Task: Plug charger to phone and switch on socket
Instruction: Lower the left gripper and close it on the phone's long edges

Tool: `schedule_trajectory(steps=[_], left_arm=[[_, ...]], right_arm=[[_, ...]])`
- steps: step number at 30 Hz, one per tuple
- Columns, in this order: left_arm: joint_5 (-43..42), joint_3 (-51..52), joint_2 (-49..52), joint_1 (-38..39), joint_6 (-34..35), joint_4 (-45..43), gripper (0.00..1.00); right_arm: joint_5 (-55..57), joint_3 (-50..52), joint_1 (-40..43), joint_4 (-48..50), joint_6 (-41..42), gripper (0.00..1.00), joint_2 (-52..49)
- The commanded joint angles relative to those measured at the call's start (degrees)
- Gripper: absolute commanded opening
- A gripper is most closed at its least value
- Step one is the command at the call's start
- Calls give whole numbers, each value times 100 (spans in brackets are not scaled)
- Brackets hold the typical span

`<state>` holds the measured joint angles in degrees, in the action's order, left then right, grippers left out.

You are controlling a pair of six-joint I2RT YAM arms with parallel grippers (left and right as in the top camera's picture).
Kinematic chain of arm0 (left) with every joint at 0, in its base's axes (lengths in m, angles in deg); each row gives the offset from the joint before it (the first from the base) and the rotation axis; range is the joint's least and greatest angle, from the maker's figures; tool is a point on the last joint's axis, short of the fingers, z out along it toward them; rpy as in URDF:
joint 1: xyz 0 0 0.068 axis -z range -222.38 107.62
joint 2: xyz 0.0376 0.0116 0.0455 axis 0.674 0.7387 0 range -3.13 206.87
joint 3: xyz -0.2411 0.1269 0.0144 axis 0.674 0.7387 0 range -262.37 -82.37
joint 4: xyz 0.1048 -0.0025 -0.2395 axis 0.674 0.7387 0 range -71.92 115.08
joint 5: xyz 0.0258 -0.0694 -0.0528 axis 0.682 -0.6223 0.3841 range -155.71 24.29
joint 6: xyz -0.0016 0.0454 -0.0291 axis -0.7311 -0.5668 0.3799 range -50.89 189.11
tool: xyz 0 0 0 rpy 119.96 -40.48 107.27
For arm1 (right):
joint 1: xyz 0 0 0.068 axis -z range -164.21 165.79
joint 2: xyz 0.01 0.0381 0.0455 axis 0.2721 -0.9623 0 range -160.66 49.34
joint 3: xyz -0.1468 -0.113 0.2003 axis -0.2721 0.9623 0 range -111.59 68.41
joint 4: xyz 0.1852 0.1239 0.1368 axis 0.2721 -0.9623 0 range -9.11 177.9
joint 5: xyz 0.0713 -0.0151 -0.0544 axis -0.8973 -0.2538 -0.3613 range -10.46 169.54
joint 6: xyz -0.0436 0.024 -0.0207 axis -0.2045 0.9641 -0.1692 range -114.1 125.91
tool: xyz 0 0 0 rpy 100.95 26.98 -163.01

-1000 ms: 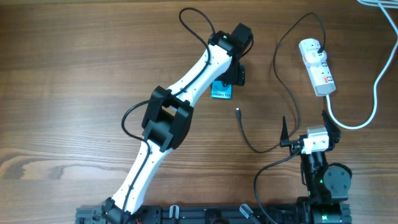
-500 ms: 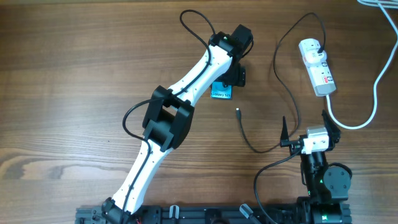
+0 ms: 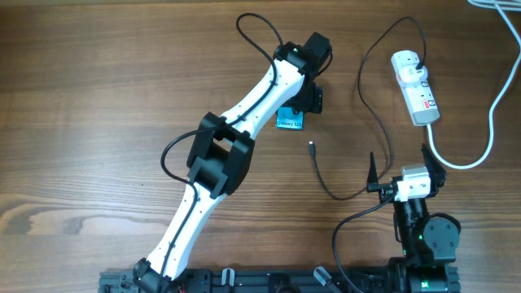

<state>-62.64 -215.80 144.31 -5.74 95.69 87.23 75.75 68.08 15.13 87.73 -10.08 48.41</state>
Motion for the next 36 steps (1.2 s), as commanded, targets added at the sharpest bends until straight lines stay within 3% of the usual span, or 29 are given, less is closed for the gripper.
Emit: schedule_trajectory(steps=[1, 20, 36], left_arm=[[-50, 48, 140, 9, -92, -20, 100], [-391, 48, 341, -232, -96, 94, 100], [-391, 48, 474, 31, -68, 74, 100]], right_arm=[[76, 2, -11, 15, -48, 99, -15], [76, 2, -11, 15, -52, 100, -15], [76, 2, -11, 15, -48, 100, -15]])
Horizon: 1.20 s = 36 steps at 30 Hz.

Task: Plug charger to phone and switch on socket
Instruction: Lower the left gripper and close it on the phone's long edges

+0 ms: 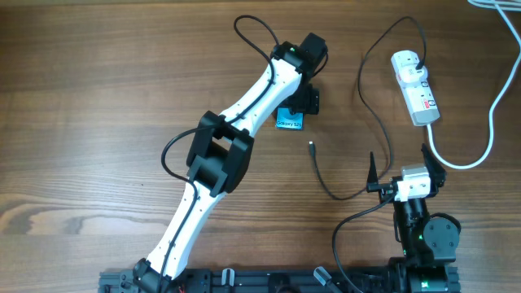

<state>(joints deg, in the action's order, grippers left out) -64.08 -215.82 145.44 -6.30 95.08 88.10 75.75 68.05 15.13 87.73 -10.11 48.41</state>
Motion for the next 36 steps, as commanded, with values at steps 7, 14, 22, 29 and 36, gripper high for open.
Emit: schedule_trajectory(steps=[7, 14, 22, 29, 36], left_arm=[[-247, 50, 361, 98, -4, -66, 91], [-247, 50, 361, 101, -4, -63, 76], [-245, 50, 361, 101, -7, -87, 75], [-245, 50, 361, 101, -4, -85, 82], [-234, 50, 361, 98, -7, -190, 84]], right_arm=[[74, 4, -13, 15, -48, 100, -15], [76, 4, -13, 15, -48, 100, -15], [74, 4, -11, 15, -48, 100, -15], [76, 4, -11, 15, -46, 100, -15], [76, 4, -11, 15, -46, 100, -15]])
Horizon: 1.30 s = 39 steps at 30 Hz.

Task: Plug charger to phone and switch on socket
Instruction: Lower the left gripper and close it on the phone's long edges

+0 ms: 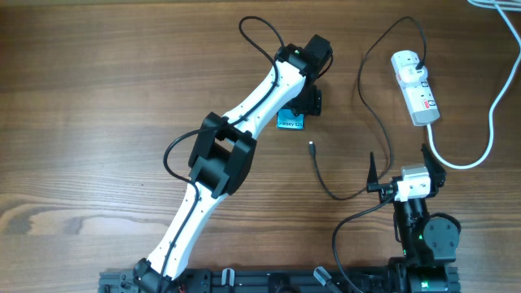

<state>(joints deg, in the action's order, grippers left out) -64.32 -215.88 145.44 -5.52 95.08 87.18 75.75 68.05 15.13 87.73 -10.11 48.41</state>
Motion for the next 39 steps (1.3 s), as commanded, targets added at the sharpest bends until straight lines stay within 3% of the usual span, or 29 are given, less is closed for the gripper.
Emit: schedule_trajectory(steps=[1, 6, 12, 39], left_arm=[[-199, 57, 361, 20, -7, -107, 81], [-199, 57, 361, 20, -7, -107, 70], [-201, 55, 361, 20, -7, -79, 74], [-210, 52, -61, 13, 20, 146, 70]], right_arm=[[74, 4, -11, 15, -48, 100, -15], [76, 4, -11, 15, -50, 100, -15], [74, 4, -11, 15, -48, 100, -15], [74, 4, -13, 15, -48, 100, -15]])
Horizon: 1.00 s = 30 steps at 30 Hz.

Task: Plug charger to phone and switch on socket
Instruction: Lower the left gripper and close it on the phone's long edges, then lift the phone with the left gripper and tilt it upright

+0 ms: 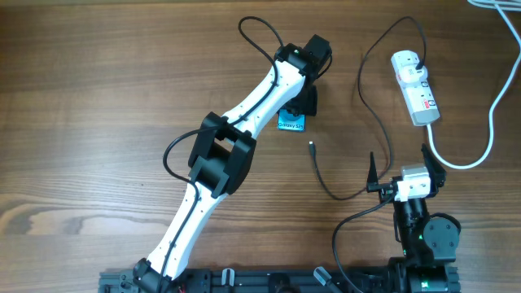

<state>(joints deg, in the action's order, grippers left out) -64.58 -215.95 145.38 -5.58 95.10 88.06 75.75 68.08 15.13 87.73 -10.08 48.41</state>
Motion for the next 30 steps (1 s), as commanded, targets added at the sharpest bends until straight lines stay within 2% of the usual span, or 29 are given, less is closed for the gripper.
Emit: schedule_trajectory(steps=[1, 15, 24, 30], left_arm=[[-201, 59, -101, 15, 17, 70, 70], [-573, 59, -293, -190, 144, 306, 69], [-1635, 59, -400, -448, 144, 402, 68], [-1827, 59, -485, -647, 144, 448, 68]], right_arm=[[76, 2, -11, 15, -50, 100, -15], [76, 2, -11, 15, -48, 100, -15], [76, 2, -11, 15, -50, 100, -15], [76, 2, -11, 15, -48, 100, -15]])
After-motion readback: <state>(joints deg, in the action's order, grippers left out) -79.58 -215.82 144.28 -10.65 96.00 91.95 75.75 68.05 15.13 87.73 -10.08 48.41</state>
